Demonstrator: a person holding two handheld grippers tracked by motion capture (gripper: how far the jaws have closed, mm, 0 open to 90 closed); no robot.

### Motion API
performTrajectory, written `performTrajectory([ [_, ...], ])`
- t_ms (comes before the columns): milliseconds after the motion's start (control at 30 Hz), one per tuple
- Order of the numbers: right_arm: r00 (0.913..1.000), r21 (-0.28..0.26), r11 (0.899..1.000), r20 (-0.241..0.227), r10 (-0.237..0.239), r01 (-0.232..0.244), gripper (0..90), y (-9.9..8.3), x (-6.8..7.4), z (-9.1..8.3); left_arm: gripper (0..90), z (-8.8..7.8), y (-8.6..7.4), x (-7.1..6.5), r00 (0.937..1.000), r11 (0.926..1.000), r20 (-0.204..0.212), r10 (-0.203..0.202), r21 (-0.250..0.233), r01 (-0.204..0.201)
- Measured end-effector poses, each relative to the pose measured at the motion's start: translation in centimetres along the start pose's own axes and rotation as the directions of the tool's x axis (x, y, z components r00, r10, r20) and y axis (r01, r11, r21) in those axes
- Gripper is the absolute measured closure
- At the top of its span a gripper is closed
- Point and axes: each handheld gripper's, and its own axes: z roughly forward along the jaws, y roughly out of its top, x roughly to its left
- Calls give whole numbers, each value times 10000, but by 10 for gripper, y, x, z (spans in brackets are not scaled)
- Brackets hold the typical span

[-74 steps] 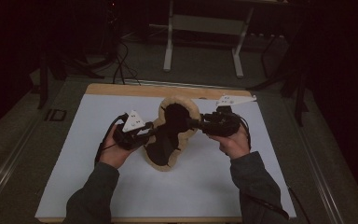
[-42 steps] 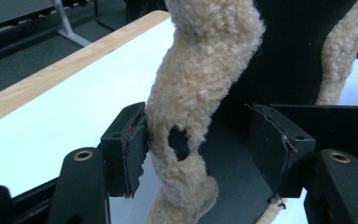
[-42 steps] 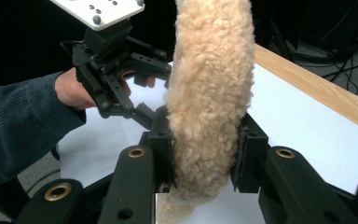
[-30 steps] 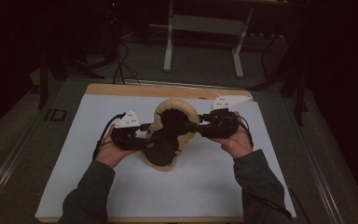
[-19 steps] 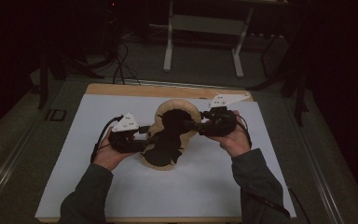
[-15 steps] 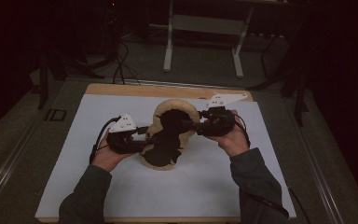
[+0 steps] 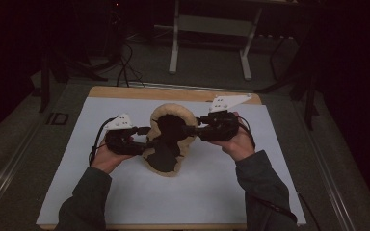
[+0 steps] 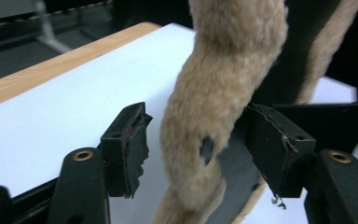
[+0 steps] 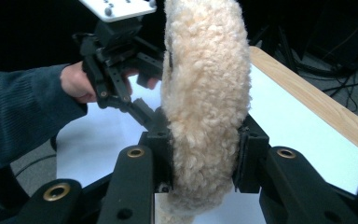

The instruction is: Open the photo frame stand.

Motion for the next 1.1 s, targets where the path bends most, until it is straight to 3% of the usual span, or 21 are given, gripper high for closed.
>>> performTrajectory([
  [100,9999,12,9999,-86,-113,113,657,0,1,0,346,4,0,1,9995,10000,319,35,43,-36],
  [167,9993,44,9995,-197,-318,319,658,1,3,0,327,12,-1,1,9970,9997,773,20,257,-40],
  [267,9989,185,9988,-176,-441,444,653,1,3,-2,363,13,-2,3,9941,9996,1078,-70,286,39],
  [467,9981,353,9992,580,-229,208,591,-2,-1,-2,471,13,-1,-5,9979,9982,558,329,482,-356],
  [700,9953,330,9991,946,223,-256,502,-5,-6,0,552,9,-1,-16,9963,9946,156,844,600,-852],
  [1100,9946,125,9979,828,619,-631,374,-5,-8,5,655,0,-5,-27,9915,9900,209,1287,555,-1297],
])
